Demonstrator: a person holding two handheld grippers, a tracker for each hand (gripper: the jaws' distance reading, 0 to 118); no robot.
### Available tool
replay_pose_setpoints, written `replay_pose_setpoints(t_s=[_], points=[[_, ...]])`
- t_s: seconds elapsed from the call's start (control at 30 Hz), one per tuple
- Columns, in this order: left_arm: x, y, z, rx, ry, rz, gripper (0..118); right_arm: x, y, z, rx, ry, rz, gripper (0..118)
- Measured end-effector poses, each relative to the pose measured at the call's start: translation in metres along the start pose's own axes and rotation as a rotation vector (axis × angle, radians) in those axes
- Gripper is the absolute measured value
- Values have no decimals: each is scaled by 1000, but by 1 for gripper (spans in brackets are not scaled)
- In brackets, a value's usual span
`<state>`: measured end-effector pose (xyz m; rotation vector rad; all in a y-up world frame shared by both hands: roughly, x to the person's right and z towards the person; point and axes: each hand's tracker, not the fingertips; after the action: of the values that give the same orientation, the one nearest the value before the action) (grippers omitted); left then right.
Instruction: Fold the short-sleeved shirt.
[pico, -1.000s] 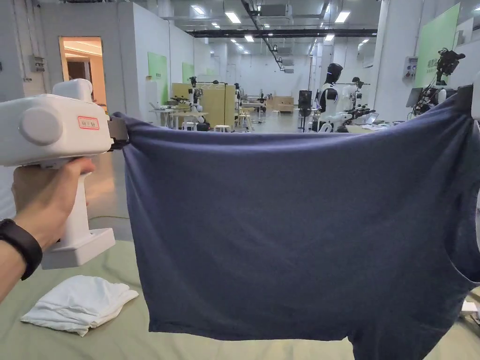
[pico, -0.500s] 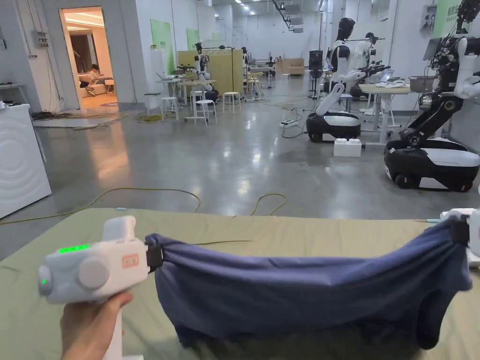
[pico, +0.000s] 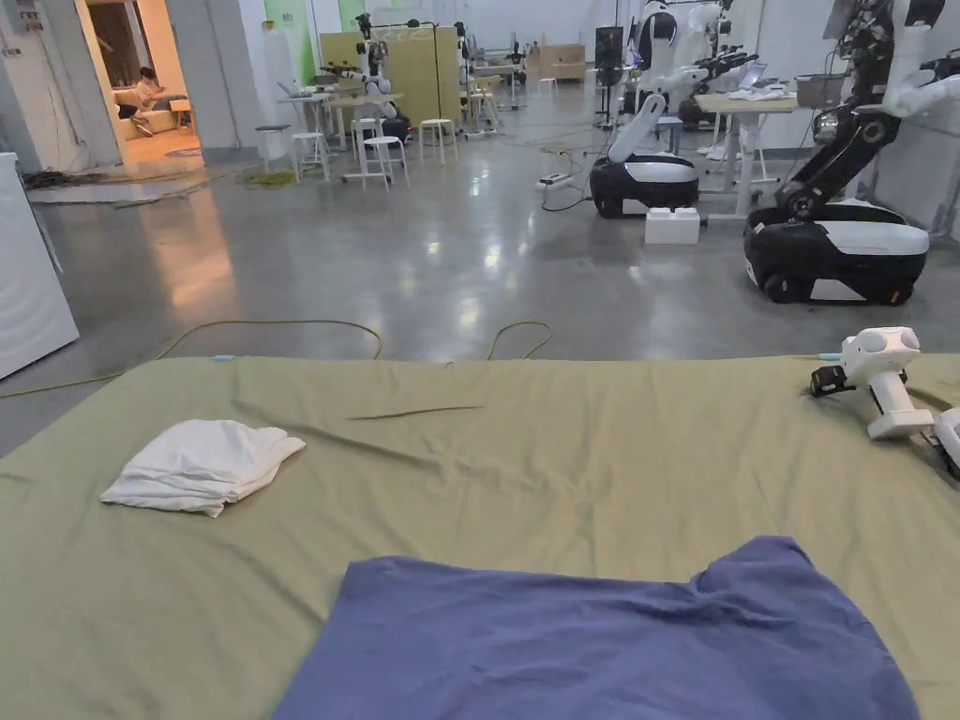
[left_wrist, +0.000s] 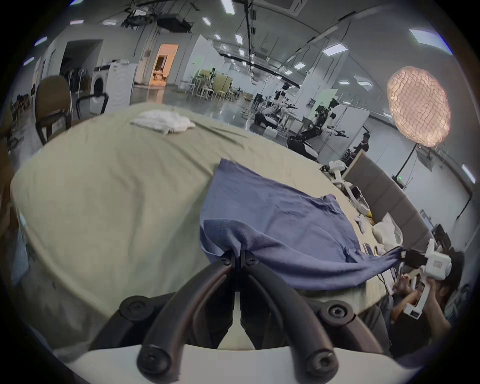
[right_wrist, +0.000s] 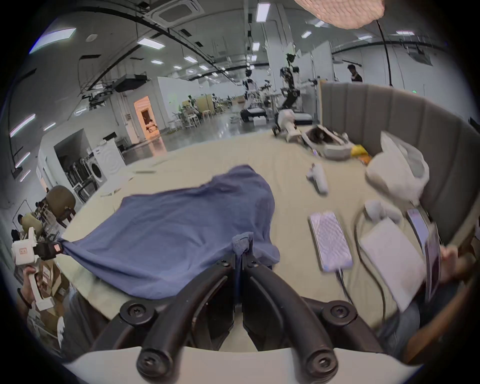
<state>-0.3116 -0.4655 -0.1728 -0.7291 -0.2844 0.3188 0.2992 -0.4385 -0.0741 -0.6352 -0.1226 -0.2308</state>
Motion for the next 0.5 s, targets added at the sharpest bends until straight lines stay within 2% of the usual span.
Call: replay_pose_setpoints(t_s=[0.07, 0.17, 0.2, 0.23, 0.27, 0.3, 0.33, 0.37, 0.43, 0.5], points=[[-2, -17, 3, -61, 19, -15, 4, 1, -27, 6, -40, -54, 22, 4], [-13, -39, -6, -128, 16, 38, 4, 10, -55, 0, -99, -65, -38, 4], [-17, -44, -11, -164, 16, 44, 5, 11, -61, -4, -107, -66, -36, 6], [-14, -46, -13, -175, 36, 41, 13, 13, -65, -7, -128, -71, -41, 16], [-16, -49, -14, -184, 61, 35, 30, 13, -70, -10, -172, -85, -47, 41], [-17, -50, -14, -192, 79, 24, 68, 15, -73, -12, -193, -79, -60, 85], [-19, -51, -14, -200, 90, 13, 93, 17, -76, -13, -230, -65, -74, 95], [-17, -51, -13, -194, 96, -1, 104, 20, -78, -12, -206, -67, -86, 91], [-11, -43, 0, -125, 105, -45, 105, 20, -72, -7, -193, -78, -98, 91], [11, -26, 16, -17, 147, -98, 105, 18, -56, 1, -115, -94, -112, 91]])
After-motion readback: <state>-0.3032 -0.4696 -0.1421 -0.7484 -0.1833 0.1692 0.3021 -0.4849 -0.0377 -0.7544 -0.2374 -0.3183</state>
